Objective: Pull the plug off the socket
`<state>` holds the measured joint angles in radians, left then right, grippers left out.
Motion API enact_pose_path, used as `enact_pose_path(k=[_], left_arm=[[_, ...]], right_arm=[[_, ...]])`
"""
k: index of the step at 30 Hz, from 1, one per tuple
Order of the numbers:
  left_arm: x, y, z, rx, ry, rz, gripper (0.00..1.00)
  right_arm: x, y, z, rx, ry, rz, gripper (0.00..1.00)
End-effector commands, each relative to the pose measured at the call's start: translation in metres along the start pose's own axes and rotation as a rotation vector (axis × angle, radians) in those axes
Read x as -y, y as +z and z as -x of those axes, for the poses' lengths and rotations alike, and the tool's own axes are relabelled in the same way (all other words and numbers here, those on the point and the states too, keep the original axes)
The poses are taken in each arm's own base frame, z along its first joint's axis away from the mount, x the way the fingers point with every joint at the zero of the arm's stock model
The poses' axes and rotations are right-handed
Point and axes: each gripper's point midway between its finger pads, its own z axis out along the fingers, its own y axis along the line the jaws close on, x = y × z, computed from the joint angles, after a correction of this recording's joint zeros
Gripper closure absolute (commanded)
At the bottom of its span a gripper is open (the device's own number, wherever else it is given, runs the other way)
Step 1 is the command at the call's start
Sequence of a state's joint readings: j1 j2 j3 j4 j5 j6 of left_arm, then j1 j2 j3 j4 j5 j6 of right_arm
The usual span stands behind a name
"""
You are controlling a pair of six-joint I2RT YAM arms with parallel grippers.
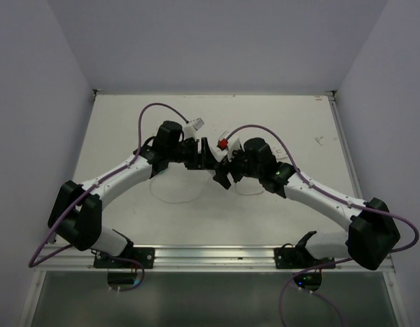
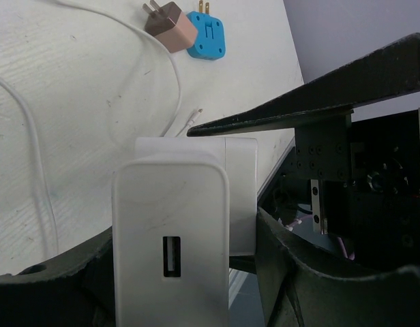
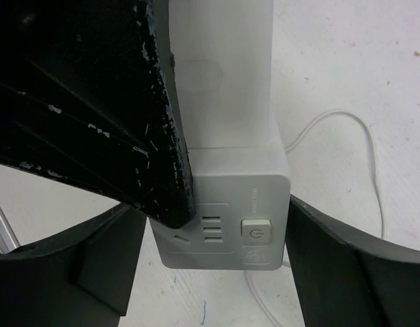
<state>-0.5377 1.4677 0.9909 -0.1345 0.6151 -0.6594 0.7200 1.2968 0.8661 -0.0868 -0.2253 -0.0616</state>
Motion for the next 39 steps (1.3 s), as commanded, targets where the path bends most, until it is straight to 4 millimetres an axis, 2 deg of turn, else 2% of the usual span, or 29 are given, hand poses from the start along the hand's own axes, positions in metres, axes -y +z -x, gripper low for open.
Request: enact_pose_path(k=[1,5,12,15,16,21,22,30,33,35,39], left_arm=[[0.038,-0.014,0.024,0.075,0.065,-0.119,1.0],[0.043,-0.015,0.026,0.08,0.066,-0.136,1.0],[0.052,-0.018,0.033,0.09,0.064,-0.153,1.0],[0.051,-0.02,0.038,0.1,0.057,-0.145,1.0],[0.05,-0.022,0.041,0.107,0.052,-0.138,0.97],[0.046,-0.028,0.051,0.132,0.037,-0.13,0.76],[0.045,-0.03,0.054,0.14,0.034,-0.128,0.67],[0.042,-0.035,0.06,0.159,0.035,-0.122,0.25],[0.041,-0.036,0.061,0.16,0.028,-0.116,0.17],[0.039,-0.037,0.063,0.169,0.028,-0.109,0.06],[0.035,-0.038,0.065,0.179,0.019,-0.092,0.05]], right_arm=[[0.005,0.001,0.027,0.083,-0.021,-0.026,0.22],[0.007,0.002,0.018,0.065,-0.03,-0.039,0.39],[0.009,-0.003,-0.005,0.023,-0.038,-0.06,0.83],[0.01,-0.007,-0.015,0.004,-0.042,-0.069,0.95],[0.011,-0.008,-0.016,0.0,-0.042,-0.073,0.98],[0.01,-0.013,-0.021,-0.008,-0.049,-0.076,1.0],[0.01,-0.014,-0.022,-0.008,-0.048,-0.074,1.0],[0.006,-0.01,-0.026,-0.021,-0.046,-0.05,1.0],[0.006,-0.009,-0.028,-0.025,-0.048,-0.047,1.0],[0.006,-0.009,-0.029,-0.031,-0.047,-0.044,1.0],[0.006,-0.01,-0.029,-0.027,-0.046,-0.049,1.0]])
